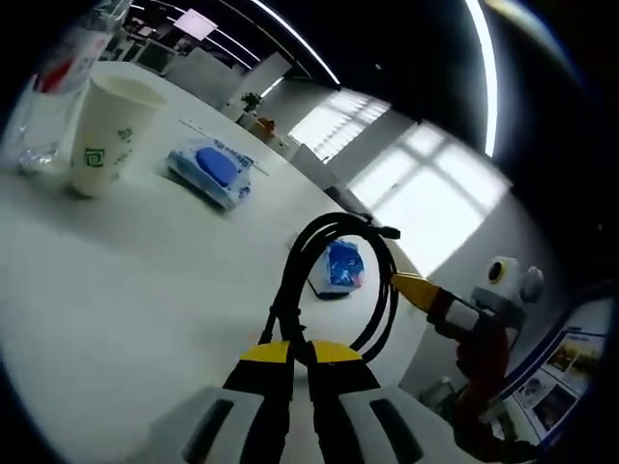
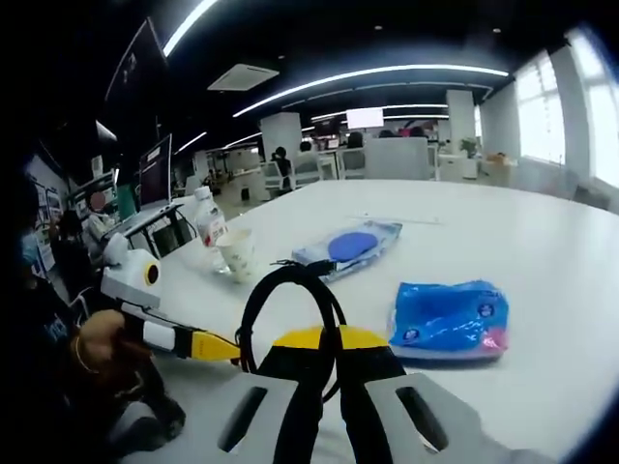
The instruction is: Arrange the tabletop items into an orderly group along one side of the table until the central work area is clear of visible clutter.
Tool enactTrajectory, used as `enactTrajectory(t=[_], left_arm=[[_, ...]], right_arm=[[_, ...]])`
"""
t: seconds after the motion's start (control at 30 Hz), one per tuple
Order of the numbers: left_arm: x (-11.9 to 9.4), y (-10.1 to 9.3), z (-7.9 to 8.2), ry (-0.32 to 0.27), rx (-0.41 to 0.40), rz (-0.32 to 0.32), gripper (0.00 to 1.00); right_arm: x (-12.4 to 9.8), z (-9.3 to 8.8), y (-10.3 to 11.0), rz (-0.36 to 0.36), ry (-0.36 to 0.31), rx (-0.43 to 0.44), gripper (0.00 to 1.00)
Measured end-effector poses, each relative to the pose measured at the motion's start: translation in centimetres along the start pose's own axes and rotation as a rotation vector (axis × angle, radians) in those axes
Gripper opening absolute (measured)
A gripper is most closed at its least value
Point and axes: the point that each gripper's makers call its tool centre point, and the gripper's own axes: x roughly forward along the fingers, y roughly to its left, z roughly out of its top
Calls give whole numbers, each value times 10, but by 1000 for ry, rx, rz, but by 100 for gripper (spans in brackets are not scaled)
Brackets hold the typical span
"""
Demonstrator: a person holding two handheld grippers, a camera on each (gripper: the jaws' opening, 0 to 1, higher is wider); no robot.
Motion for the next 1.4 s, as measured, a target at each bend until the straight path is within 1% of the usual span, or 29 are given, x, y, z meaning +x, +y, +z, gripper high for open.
enactTrajectory(t=[0.2,0.47,0.67,0.7,1.2,1.4], left_arm=[[-1,3,-6,37,9,5,3],[-4,1,-9,48,6,-3,3],[-3,1,-12,64,-1,-4,3],[-4,0,-13,69,9,-4,3],[-6,2,-15,78,2,-1,3],[-6,0,-15,84,-6,2,3]], right_arm=[[2,-11,0,0,19,2,1],[0,-17,-2,0,31,4,1],[2,-28,-5,-6,52,5,1],[2,-30,-6,-6,56,4,1],[16,-49,-15,-21,98,22,2],[22,-55,-19,-30,113,15,2]])
